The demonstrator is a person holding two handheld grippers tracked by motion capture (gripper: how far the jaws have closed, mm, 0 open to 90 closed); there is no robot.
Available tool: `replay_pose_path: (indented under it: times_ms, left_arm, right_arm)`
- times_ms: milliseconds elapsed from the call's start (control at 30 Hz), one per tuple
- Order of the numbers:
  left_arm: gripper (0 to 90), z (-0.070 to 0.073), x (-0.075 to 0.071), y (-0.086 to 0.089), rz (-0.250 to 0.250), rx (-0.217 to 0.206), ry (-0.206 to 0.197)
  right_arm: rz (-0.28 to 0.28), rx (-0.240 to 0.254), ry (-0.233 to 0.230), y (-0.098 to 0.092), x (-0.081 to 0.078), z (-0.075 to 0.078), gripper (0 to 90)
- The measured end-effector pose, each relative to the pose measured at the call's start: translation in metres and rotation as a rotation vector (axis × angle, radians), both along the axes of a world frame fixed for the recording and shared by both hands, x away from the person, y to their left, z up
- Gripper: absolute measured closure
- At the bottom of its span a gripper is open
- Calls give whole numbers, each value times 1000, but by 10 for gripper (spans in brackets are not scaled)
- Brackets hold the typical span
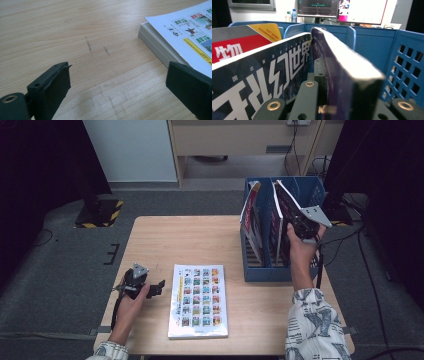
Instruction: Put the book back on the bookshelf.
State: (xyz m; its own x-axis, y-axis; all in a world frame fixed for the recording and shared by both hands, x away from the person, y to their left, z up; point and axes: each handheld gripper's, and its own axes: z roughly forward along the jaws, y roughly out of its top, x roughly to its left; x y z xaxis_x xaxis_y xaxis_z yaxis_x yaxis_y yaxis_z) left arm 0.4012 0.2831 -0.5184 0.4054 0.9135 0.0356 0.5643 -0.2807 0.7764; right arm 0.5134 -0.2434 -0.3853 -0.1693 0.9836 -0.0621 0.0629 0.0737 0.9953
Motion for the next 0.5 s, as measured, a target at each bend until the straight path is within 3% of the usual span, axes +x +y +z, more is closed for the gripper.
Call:
replay_pose_path:
  times_ms: [167, 500]
  left_arm:
    - [51, 1, 0, 0, 1, -4, -3]
    - [51, 1, -1, 0, 1, -2, -3]
  right_arm:
    - [-1, -25, 7, 4, 0, -4, 835]
    - [20, -18, 31, 11, -5, -9, 790]
